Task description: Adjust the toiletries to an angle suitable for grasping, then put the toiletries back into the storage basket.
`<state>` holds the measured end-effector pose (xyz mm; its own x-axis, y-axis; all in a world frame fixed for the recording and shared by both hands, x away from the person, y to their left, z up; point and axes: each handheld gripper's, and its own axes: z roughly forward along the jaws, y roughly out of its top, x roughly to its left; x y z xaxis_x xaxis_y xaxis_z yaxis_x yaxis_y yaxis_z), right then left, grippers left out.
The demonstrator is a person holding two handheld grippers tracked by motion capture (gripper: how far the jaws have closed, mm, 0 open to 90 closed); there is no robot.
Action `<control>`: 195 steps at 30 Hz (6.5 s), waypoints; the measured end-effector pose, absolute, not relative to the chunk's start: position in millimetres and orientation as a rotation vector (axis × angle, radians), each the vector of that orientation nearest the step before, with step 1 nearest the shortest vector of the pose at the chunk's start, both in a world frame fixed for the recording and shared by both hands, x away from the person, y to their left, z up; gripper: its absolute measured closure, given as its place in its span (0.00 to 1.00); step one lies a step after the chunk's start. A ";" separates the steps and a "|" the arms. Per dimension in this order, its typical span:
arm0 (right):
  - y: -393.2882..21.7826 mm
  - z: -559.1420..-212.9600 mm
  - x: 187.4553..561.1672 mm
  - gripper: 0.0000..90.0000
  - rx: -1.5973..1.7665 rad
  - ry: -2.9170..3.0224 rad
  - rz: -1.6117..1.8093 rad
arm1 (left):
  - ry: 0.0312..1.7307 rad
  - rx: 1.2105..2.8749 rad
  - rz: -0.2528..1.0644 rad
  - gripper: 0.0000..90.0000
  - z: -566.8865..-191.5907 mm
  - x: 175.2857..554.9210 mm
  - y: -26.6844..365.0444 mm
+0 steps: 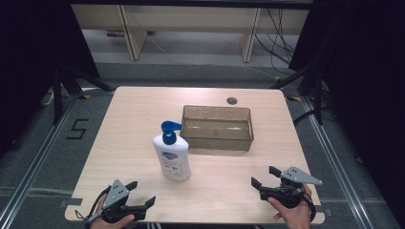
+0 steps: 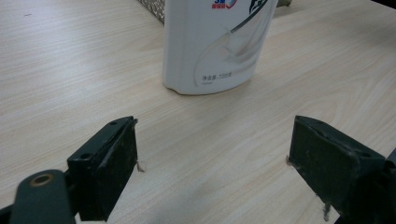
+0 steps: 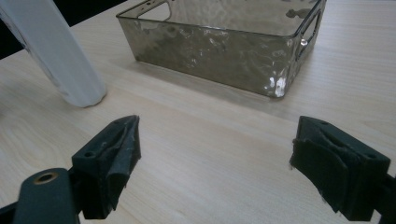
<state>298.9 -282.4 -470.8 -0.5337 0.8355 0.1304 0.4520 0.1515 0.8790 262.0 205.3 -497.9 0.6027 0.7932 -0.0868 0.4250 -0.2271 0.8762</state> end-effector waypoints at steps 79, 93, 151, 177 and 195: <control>-183.5 -382.0 334.2 0.29 0.827 2.149 1.723 | 0.986 1.850 0.467 0.16 -498.0 261.7 205.5; -163.1 -371.1 341.4 0.28 0.763 2.165 1.772 | 0.994 1.844 0.447 0.17 -499.4 261.4 204.2; -70.8 -353.9 382.2 0.31 0.536 2.254 1.850 | 0.980 1.852 0.471 0.17 -497.7 255.0 207.2; -55.1 -359.4 395.4 0.68 0.458 2.245 1.853 | 0.976 1.839 0.461 0.17 -497.5 253.5 205.0; -61.5 -343.0 396.1 0.73 0.493 2.179 1.925 | 0.968 1.832 0.468 0.17 -496.4 253.3 204.8</control>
<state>396.1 -61.5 -343.0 -0.9262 0.3695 0.0751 0.1200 0.1001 0.9877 253.3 204.8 -496.4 0.6091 0.7871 -0.0979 0.4121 -0.2086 0.8869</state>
